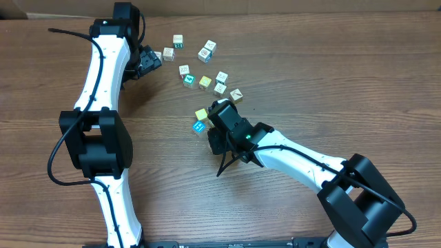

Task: Form a circle
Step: 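Lower the blue 5 block beside the blue H block, then set the blue 5 block down below the H and L blocks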

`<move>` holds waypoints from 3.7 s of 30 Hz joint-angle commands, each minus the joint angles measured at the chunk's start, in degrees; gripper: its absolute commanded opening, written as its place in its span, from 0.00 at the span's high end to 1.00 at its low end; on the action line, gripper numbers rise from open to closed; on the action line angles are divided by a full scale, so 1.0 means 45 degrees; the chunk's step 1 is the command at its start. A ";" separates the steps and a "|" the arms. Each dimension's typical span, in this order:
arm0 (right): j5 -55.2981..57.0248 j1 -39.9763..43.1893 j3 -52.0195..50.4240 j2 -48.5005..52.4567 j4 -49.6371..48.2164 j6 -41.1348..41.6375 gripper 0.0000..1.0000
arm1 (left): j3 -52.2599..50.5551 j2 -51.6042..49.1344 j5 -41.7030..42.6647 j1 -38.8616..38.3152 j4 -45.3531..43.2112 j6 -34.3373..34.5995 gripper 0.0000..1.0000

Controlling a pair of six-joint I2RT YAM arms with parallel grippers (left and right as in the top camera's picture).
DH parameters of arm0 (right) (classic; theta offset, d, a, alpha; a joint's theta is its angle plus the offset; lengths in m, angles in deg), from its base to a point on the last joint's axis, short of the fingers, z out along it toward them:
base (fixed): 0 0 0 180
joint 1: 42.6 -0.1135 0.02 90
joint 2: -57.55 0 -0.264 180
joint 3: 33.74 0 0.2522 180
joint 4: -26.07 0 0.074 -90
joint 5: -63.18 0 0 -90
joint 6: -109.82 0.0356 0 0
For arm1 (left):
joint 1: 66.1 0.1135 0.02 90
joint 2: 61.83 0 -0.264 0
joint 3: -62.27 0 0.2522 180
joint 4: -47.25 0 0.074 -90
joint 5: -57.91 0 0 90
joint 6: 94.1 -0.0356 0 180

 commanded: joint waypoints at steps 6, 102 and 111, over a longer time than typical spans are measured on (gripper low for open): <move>0.0801 -0.0053 -0.0447 0.0015 -0.0568 0.0015 0.62 | 0.0189 0.0146 -0.0112 0.0024 0.0015 -0.0019 0.01; 0.1608 -0.0845 -0.0452 0.0622 -0.0733 0.0272 0.71 | 0.0189 0.0146 -0.0112 -0.0073 0.0015 -0.0019 0.00; 0.1608 -0.0845 -0.0452 0.0622 -0.1195 -0.0520 0.71 | 0.0189 0.0146 -0.0112 -0.0073 0.0015 -0.0019 0.00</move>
